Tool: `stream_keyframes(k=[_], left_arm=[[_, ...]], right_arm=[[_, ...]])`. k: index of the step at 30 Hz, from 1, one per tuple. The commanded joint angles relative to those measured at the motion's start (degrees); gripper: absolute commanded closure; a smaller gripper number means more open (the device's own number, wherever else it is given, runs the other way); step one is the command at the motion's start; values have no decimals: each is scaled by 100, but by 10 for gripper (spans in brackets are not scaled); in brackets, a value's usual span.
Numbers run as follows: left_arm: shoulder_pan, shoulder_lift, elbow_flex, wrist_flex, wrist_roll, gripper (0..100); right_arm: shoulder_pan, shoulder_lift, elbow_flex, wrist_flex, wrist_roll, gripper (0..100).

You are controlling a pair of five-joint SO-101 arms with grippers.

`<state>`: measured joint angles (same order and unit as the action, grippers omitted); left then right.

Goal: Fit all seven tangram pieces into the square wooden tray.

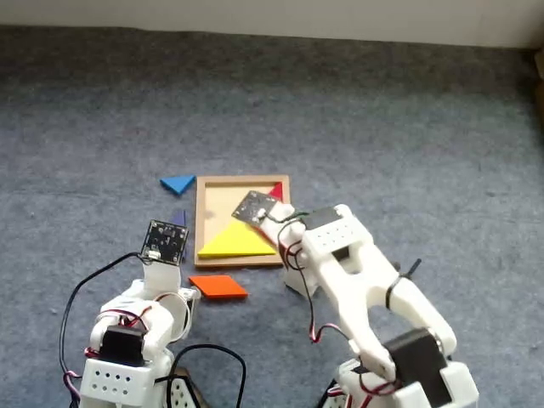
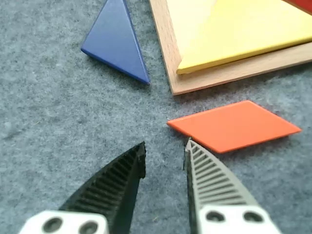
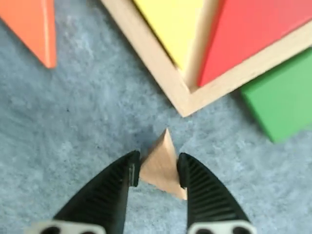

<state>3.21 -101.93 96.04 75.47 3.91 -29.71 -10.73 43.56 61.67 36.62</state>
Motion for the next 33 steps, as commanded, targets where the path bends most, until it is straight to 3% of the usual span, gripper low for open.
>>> stream_keyframes(k=[1,13,19,24,29,33], left_arm=[[92,-207,110,18,35,854],[92,-207,110,18,35,854],[92,-207,110,18,35,854],[92,-207,110,18,35,854],[92,-207,110,18,35,854],[92,-207,110,18,35,854]], right_arm=[[31,-875,-127,22,-193,939],[-268,163,-1895,-462,-193,939],[-295,462,-2607,725,-237,933],[-66,462,-2615,1516,-949,873],[57,453,-2527,2097,-1574,881],[66,154,-1947,1982,-1864,908]])
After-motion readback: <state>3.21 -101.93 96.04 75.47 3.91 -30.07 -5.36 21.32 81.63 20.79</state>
